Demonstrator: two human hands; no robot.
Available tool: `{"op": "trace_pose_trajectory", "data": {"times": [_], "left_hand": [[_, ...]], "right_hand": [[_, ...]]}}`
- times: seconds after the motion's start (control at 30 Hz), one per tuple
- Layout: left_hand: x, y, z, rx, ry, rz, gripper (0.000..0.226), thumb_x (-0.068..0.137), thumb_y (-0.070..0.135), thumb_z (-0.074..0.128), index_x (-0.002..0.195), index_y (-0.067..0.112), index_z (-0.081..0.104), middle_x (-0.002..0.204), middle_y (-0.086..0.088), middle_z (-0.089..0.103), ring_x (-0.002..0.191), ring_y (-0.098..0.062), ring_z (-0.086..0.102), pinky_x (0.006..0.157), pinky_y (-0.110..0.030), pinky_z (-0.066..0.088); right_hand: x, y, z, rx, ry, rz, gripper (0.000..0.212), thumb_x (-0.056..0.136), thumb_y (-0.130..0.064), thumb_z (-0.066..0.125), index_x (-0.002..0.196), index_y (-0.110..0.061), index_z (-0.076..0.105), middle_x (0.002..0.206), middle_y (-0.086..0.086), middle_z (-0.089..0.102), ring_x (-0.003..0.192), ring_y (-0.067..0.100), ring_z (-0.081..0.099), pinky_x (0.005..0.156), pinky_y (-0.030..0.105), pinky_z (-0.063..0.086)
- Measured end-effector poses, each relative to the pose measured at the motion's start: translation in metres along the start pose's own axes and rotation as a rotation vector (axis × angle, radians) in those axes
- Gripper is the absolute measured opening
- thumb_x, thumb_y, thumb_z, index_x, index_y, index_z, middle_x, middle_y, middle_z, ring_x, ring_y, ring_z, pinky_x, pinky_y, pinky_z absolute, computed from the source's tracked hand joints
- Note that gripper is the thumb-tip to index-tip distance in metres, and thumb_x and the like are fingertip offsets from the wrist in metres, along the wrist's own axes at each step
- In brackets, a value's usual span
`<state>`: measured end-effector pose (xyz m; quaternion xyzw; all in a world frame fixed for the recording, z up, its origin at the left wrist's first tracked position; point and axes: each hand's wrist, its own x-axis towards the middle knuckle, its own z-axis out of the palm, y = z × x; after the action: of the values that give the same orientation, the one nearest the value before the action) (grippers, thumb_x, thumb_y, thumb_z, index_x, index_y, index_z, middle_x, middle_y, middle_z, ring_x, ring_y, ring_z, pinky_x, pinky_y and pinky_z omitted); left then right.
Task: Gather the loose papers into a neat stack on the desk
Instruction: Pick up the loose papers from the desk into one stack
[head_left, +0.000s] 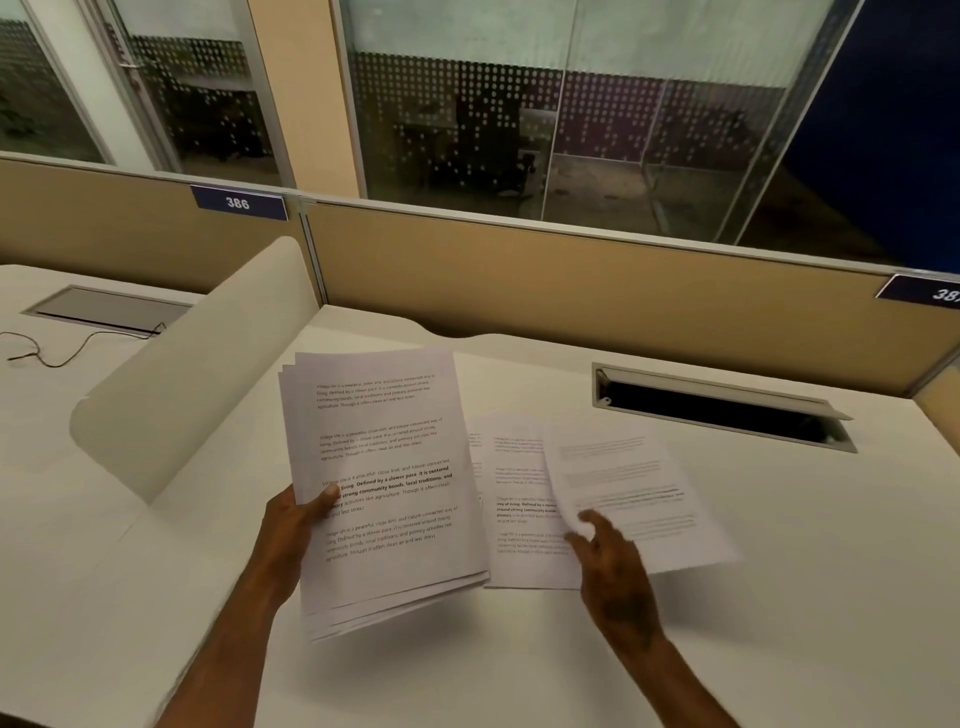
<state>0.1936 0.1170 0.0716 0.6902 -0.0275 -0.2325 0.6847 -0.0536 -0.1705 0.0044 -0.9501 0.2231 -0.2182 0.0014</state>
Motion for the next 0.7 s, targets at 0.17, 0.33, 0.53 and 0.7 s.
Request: {"op": "trace_pose_trajectory", "data": {"times": [0.17, 0.33, 0.53, 0.7], "left_hand": [[-0.001, -0.004, -0.001, -0.01, 0.015, -0.015, 0.021, 0.094, 0.015, 0.063, 0.114, 0.015, 0.065, 0.101, -0.013, 0.078, 0.085, -0.039, 0.076, 0.075, -0.055, 0.062], [0.002, -0.006, 0.002, -0.013, 0.022, -0.034, 0.02, 0.094, 0.015, 0.063, 0.113, 0.016, 0.065, 0.106, -0.017, 0.076, 0.089, -0.043, 0.074, 0.078, -0.058, 0.061], [0.0, -0.012, 0.002, 0.009, 0.046, -0.04, 0.029, 0.094, 0.015, 0.063, 0.122, 0.01, 0.063, 0.105, -0.018, 0.076, 0.085, -0.04, 0.075, 0.068, -0.048, 0.063], [-0.004, -0.014, -0.005, 0.004, 0.074, -0.05, 0.026, 0.094, 0.014, 0.063, 0.119, 0.01, 0.064, 0.104, -0.018, 0.076, 0.087, -0.042, 0.074, 0.07, -0.049, 0.063]], "right_hand": [[-0.055, -0.007, 0.026, 0.004, -0.272, 0.009, 0.059, 0.084, -0.002, 0.042, 0.142, -0.011, 0.042, 0.097, 0.006, 0.072, 0.068, 0.024, 0.067, 0.053, 0.034, 0.056], [-0.048, -0.024, 0.006, 0.173, -0.458, 0.193, 0.074, 0.092, -0.069, 0.019, 0.148, -0.025, 0.037, 0.129, -0.007, 0.064, 0.114, 0.019, 0.063, 0.09, 0.034, 0.055], [0.031, 0.051, 0.003, 0.341, -0.338, 0.8, 0.054, 0.094, -0.038, 0.057, 0.141, -0.012, 0.048, 0.139, 0.015, 0.055, 0.127, 0.034, 0.049, 0.104, 0.047, 0.045], [0.055, 0.095, 0.006, 0.182, -0.618, 1.05, 0.093, 0.072, -0.047, 0.081, 0.143, -0.011, 0.034, 0.139, 0.02, 0.04, 0.128, 0.04, 0.041, 0.103, 0.055, 0.039]]}}
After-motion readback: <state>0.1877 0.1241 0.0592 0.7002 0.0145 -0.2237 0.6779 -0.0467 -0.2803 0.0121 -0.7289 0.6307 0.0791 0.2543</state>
